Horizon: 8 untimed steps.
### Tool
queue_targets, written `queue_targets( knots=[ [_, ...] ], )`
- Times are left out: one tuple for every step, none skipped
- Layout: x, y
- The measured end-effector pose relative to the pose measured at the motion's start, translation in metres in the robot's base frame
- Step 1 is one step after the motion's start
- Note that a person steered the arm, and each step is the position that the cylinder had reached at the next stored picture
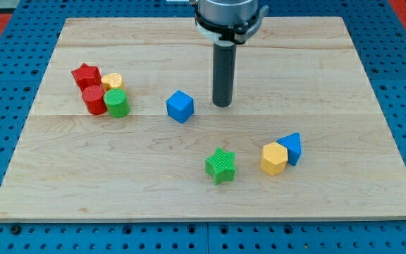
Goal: Move the arm to the bottom of the green star
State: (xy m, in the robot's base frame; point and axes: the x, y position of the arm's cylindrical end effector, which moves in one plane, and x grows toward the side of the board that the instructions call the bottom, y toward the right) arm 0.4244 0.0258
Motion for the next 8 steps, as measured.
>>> queue_targets(
  knots=[
    [0.006,-0.041],
    [-0.004,-0.088],
    [-0.015,-0.123],
    [-0.016,-0.124],
    [-0.013,-0.121],
    [-0.013,-0.070],
    [-0.013,0.030],
    [-0.013,0.077]
  ],
)
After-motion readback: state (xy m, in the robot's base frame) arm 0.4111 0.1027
